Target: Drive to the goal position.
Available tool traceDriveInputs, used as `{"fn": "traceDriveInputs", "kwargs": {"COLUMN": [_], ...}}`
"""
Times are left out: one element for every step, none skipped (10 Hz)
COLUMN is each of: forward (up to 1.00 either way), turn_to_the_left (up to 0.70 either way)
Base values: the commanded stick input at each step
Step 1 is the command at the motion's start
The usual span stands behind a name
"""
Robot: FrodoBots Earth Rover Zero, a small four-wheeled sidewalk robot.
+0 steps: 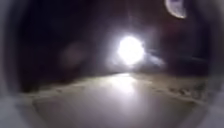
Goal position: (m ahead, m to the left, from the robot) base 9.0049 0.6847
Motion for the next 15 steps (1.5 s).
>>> {"fn": "traceDriveInputs", "kwargs": {"forward": [0.85,0.85,0.85,0.85,0.85,0.85,0.85,0.85,0.85,0.85,0.85,0.85,0.85,0.85,0.85], "turn_to_the_left": [0.00,0.00,0.00,0.00,0.00,0.00,0.00,0.00,0.00,0.00,0.00,0.00,0.00,0.00,0.00]}}
